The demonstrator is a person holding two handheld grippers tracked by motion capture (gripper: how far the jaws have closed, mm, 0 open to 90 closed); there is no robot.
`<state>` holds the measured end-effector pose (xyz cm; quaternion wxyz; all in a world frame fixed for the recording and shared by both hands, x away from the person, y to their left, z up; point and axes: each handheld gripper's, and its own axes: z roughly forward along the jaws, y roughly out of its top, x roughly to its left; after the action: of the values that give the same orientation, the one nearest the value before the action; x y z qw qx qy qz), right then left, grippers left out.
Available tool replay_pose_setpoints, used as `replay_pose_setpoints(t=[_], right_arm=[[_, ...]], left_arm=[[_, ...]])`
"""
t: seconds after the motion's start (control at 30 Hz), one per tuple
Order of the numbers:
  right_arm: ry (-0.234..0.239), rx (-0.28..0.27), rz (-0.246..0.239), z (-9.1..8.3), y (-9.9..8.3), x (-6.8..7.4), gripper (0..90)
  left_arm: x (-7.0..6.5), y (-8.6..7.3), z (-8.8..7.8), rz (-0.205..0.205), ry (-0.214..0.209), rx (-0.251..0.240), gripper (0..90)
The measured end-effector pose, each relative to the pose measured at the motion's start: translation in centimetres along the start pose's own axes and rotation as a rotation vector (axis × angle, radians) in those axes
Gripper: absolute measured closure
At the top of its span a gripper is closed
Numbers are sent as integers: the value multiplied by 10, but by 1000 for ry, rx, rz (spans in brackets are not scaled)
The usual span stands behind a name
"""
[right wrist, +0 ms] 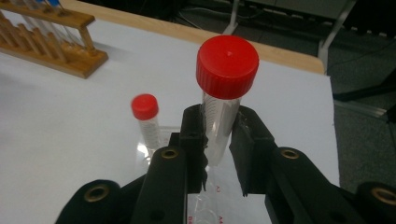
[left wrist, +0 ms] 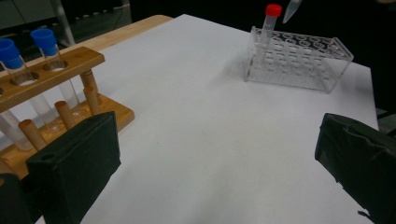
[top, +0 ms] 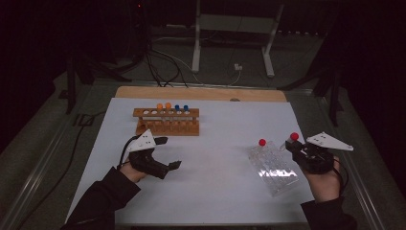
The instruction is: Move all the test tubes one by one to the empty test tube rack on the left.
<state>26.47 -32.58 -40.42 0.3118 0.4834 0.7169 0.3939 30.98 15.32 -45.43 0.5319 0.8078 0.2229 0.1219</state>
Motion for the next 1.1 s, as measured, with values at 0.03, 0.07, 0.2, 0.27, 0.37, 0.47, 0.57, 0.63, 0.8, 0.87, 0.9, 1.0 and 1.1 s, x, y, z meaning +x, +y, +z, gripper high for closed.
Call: replay_pose_setpoints(t=[0.03,0.07,0.2,0.27,0.37,0.47,0.57,0.63,0.8,0.87,0.9,1.0,1.1], right_arm=[[2,-3,-4,-3,1,1,751],[7,-7,-9,-5,2,3,751],[30,-24,-31,-14,7,11,751],[44,-30,-41,-17,9,15,751],[75,-30,-57,-17,11,23,751],[105,-25,-73,-14,11,32,751],[137,-11,-90,-7,11,42,751],[157,-1,-103,-2,10,49,751],[206,19,-129,11,11,66,751],[222,22,-141,16,11,72,751],[230,25,-143,18,11,75,751],[253,34,-161,24,11,84,751],[282,51,-181,32,8,94,751]], left_arm=[[0,0,0,-2,-3,-1,9],[0,0,0,0,0,1,9],[0,0,1,0,-5,3,9],[-1,0,1,1,-5,4,9],[-1,0,1,1,-9,7,9],[-2,1,1,3,-14,9,9],[-2,1,1,3,-16,8,9],[-3,1,1,3,-17,8,9],[-5,2,2,4,-20,10,9],[-6,3,3,8,-24,12,9],[-7,4,4,9,-20,13,9],[-10,5,5,2,-37,10,9],[-13,6,8,22,-43,34,9]])
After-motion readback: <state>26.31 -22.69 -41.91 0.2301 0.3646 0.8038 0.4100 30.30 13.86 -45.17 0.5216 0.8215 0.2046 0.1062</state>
